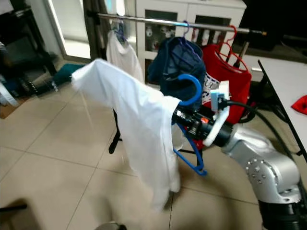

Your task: Hang hanger

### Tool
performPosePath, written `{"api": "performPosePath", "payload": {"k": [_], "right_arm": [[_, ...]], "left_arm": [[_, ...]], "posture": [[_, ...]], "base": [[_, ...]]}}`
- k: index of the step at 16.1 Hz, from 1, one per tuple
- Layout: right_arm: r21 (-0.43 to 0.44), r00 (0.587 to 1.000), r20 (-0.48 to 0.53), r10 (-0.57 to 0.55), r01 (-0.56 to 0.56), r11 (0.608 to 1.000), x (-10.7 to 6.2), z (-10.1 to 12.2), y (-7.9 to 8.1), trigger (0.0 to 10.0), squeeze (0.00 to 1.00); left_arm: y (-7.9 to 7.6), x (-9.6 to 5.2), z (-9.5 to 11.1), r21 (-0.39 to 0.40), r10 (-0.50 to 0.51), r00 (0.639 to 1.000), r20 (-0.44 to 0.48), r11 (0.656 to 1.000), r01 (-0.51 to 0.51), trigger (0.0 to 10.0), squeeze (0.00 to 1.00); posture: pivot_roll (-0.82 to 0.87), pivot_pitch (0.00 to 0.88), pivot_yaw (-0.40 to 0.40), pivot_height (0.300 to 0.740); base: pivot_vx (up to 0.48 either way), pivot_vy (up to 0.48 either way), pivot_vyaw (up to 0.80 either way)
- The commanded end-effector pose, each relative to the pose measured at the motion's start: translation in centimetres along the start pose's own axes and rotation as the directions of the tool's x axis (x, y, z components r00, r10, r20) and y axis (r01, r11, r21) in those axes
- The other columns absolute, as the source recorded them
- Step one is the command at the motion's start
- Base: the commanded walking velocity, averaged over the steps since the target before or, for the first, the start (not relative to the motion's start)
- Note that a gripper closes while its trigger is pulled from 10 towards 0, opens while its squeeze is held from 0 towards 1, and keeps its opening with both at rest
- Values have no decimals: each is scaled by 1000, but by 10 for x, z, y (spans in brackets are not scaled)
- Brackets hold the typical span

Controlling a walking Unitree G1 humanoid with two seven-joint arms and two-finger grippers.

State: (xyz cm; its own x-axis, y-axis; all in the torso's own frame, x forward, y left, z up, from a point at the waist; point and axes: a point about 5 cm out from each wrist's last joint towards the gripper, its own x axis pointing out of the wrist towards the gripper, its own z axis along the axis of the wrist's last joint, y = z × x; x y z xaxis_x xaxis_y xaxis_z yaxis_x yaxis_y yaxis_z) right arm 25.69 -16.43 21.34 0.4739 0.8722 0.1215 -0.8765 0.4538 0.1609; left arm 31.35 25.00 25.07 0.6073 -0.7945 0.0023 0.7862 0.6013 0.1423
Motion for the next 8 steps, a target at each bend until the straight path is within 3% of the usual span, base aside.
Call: {"api": "performPosePath", "payload": {"k": [1,2,4,5,6,7,8], "right_arm": [[-36,999,24,48,-47,998,1,9,5,10000,0],[-54,997,-12,77,-78,995,0,8,5,10000,0],[-56,996,-22,89,-90,994,-1,8,5,10000,0],[-55,995,-22,98,-99,994,-2,9,6,10000,0],[-53,994,-23,110,-111,992,-3,10,8,10000,0],[-51,993,-28,115,-116,992,-4,9,9,10000,0],[-50,992,-36,119,-120,991,-5,8,9,10000,0]], "left_arm": [[-1,1,-1,4,-44,999,-28,999,44,10000,0],[-8,6,-6,-44,-169,984,-59,985,167,10000,0],[-5,7,-13,-49,-188,977,-97,982,184,10000,0],[-3,7,-15,-49,-180,978,-102,983,176,7882,0],[-1,6,-18,-55,-177,979,-98,984,172,1137,0],[-2,6,-18,-72,-192,978,-77,980,186,0,0],[-3,6,-18,-92,-216,975,-59,973,210,0,0]], "posture": [[-51,0,-4,740],[-56,0,8,740],[-64,0,16,740],[-66,0,18,740],[-68,0,19,740],[-68,0,17,740],[-68,0,17,740]], "base": [[0,0,0],[0,0,0],[0,0,0],[0,0,0],[0,0,0],[0,0,0],[0,0,0]]}}
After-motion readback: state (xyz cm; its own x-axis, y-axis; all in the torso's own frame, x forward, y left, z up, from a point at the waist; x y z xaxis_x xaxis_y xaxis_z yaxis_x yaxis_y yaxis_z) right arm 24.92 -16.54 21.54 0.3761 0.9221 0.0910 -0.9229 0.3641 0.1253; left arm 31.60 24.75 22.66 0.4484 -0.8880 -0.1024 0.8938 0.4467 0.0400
